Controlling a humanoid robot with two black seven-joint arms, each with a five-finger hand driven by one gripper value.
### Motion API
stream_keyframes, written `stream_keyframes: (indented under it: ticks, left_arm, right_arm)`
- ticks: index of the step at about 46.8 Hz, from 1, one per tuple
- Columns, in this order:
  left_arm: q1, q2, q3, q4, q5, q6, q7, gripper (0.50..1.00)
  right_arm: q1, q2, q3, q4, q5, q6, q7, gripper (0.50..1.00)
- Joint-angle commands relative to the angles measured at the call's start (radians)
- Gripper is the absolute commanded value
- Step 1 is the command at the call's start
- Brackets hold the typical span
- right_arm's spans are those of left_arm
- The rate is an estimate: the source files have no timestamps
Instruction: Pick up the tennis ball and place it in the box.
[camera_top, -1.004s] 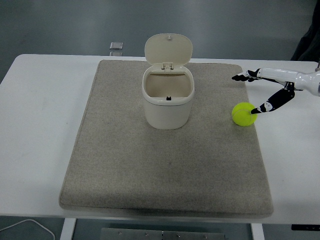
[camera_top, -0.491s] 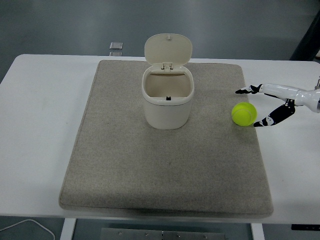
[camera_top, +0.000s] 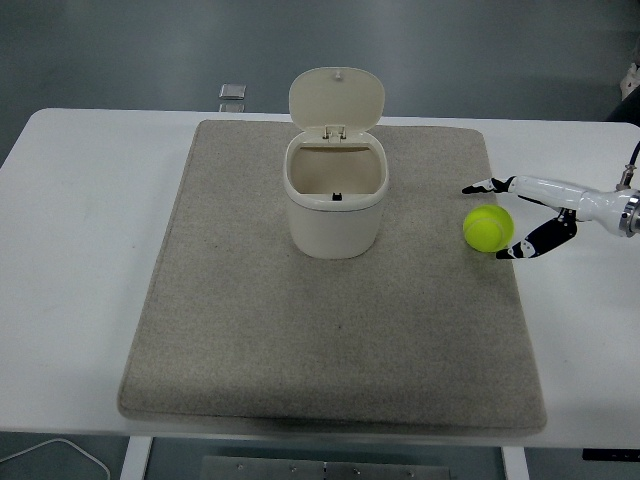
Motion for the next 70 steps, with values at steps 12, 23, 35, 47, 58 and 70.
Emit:
stream_keyframes:
  ticks: [12,23,35,47,58,70]
  left_arm:
    - [0.0,0.0,0.0,0.0,0.0,0.0,0.0,0.992]
    - [0.0,0.0,0.0,0.0,0.0,0.0,0.0,0.992]
    - [0.0,0.0,0.0,0.0,0.0,0.0,0.0,0.992]
    - [0.0,0.0,0.0,0.0,0.0,0.0,0.0,0.992]
    - [-0.001,0.0,0.0,0.0,0.0,0.0,0.0,0.992]
    - [0.0,0.0,0.0,0.0,0.0,0.0,0.0,0.992]
  right_arm:
    - [0.0,0.026,0.004,-0.041,-0.015,0.0,0.002,0.919]
    - [-0.006,0.032,0.006,-0.046,-0.018,-0.005,0.002,0.913]
    - [-0.006,0.045,0.004,-0.046,-0.039,-0.005,0.011,0.832]
    - [-0.006,0.046,0.004,-0.046,-0.053,-0.005,0.023,0.795]
    - [-0.008,0.055,0.003,-0.046,-0.055,-0.003,0.023,0.797]
    - [-0.006,0.055,0.001,-0.046,-0.055,-0.002,0.023,0.803]
